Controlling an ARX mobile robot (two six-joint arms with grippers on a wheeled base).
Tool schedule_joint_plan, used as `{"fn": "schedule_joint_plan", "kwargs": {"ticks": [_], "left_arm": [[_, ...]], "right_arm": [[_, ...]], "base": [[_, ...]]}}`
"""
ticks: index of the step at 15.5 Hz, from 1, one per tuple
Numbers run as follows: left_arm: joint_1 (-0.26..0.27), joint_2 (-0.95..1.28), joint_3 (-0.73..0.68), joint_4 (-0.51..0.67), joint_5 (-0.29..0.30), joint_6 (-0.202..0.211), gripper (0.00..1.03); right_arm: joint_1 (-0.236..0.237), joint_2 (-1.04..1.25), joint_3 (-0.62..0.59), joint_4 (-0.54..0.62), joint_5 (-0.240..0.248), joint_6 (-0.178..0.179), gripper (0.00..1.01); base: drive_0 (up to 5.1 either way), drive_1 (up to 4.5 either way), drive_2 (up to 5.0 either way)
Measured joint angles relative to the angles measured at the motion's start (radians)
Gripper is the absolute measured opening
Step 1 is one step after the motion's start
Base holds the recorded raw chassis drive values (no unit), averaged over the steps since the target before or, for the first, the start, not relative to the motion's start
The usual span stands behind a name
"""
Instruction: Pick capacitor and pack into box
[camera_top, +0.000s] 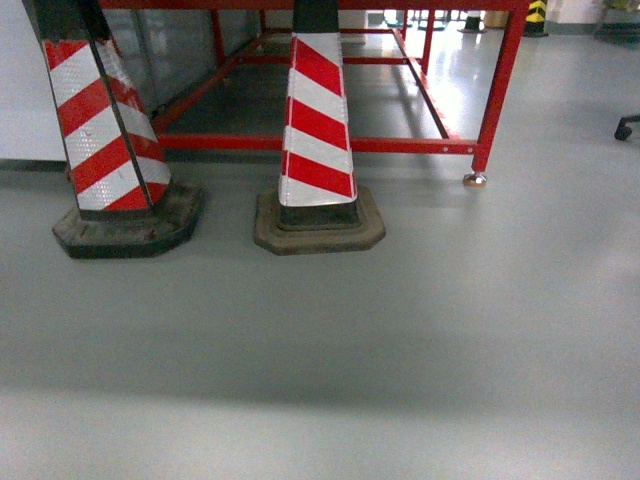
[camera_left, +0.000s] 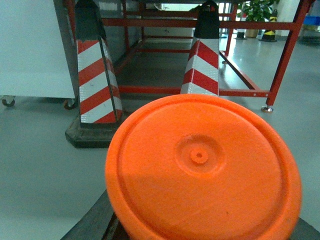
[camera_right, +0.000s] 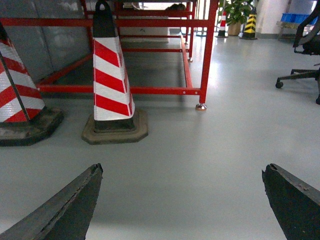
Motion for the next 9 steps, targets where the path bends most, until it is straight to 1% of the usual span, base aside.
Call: {"fn": "schedule_joint_plan", "kwargs": {"ticks": [9], "left_arm": [[0.000,0.000,0.000,-0.002,0.001,0.000,0.44]], "right_arm": [[0.000,0.000,0.000,-0.001,0.002,0.000,0.98]], "base": [[-4.9,2.42,2.4]]}}
